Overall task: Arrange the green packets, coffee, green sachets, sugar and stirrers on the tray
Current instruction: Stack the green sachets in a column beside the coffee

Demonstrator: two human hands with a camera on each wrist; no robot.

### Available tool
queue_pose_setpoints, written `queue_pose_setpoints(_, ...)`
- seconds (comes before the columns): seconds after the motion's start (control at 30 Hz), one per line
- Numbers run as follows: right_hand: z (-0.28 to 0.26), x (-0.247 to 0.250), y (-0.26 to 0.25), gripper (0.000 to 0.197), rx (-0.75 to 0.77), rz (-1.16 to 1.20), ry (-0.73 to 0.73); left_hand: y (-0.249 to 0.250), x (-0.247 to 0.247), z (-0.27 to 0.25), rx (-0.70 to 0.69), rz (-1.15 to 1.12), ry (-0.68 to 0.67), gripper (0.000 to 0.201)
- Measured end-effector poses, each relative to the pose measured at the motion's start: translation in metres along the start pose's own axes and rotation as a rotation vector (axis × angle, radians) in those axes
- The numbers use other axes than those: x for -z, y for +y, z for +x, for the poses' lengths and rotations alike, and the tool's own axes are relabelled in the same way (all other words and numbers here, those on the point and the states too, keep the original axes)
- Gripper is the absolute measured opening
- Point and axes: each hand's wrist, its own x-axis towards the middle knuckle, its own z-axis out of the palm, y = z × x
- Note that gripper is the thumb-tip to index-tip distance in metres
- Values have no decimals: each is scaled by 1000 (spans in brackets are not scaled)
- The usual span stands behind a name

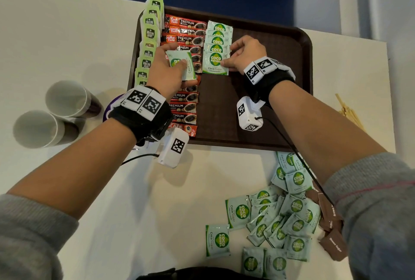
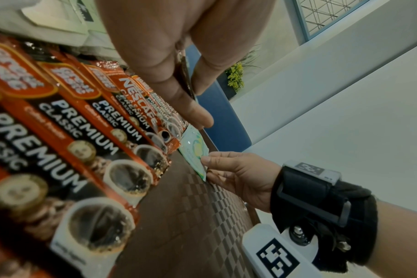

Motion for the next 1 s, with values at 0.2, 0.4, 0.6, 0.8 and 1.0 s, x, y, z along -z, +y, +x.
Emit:
queue_pose_setpoints(0.2, -2, 4, 1, 39, 11, -31, 13, 0, 0, 0, -6, 30, -5, 30)
queue_pose_setpoints(0.4, -4, 7, -2, 38, 40, -99, 44, -1, -1, -1, 9, 42, -23, 33)
queue_pose_setpoints(0.6, -13, 14, -3, 45, 73, -252, -61, -1, -1, -1, 0, 41, -12, 31)
queue_pose_setpoints(0.8, -19, 13, -1, 45, 109, -387, -119, 0, -1, -2, -3, 33, -22, 32)
queue_pose_setpoints(1.0, -17, 11, 1, 35, 109, -382, -123, -2, -3, -1, 12, 50, -8, 38)
